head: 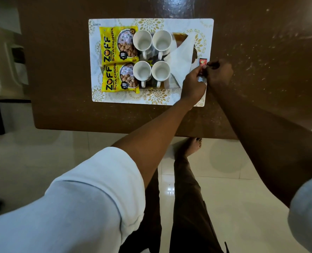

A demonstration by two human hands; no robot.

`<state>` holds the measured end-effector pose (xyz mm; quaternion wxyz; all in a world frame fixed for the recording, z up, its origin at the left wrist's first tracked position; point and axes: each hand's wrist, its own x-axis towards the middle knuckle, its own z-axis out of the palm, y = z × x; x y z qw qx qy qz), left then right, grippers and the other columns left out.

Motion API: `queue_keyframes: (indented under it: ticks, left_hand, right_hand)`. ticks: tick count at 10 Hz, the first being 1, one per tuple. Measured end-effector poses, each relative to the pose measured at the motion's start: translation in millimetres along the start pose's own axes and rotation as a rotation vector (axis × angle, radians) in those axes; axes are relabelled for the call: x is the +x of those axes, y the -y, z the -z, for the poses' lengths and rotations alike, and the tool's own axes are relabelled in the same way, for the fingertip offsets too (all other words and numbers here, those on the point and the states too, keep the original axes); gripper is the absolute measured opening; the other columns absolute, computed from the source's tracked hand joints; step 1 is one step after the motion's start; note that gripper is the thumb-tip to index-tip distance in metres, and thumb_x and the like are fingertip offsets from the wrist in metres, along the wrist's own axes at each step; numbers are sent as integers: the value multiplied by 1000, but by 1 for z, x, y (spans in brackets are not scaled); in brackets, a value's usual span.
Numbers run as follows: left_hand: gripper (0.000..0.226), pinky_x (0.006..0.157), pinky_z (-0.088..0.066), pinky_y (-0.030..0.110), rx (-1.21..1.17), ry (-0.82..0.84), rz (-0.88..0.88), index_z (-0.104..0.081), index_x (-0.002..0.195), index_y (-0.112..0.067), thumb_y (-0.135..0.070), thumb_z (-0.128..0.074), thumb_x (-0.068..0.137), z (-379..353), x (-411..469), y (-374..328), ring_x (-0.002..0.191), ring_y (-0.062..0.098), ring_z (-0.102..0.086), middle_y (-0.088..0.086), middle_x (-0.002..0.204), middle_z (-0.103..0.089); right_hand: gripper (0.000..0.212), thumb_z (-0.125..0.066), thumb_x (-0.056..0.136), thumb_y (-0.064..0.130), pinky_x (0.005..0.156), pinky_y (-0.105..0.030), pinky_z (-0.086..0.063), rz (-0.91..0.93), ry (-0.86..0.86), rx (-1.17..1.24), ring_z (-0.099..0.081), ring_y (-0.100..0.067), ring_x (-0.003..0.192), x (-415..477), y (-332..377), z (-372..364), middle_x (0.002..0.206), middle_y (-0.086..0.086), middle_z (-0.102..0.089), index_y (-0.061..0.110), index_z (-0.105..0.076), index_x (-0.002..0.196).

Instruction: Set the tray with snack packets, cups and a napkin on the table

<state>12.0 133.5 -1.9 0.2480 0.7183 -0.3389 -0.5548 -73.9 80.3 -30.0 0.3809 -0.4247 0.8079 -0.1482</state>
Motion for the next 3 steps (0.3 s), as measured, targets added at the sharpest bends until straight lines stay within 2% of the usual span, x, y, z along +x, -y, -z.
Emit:
queue_keyframes:
  ticks: [1,2,3]
  left_hand:
    - [43,113,-44,43,10,12,-16,-53,144,-8,-8,-55,101,5,-5,-2,133,31,-55,11,144,-59]
    - [48,111,-44,36,53,21,-49,-50,145,-6,0,-56,98,17,-16,3,136,28,-51,11,149,-53]
    - [51,109,-44,34,89,19,-9,-48,146,-8,2,-56,97,35,-30,1,138,27,-49,10,151,-51]
  right_hand:
    - [26,-74,92,27,78,-22,-54,-34,-18,-13,-67,-11,92,-6,-3,3,111,-3,-74,13,-74,114]
    - [26,-71,94,26,74,-26,-50,-86,-16,-20,-64,-15,91,-28,-14,11,114,-7,-73,11,-70,116]
    - [26,-72,94,28,77,-31,-54,-85,22,-5,-68,-21,94,-52,-17,19,113,-8,-73,11,-68,114]
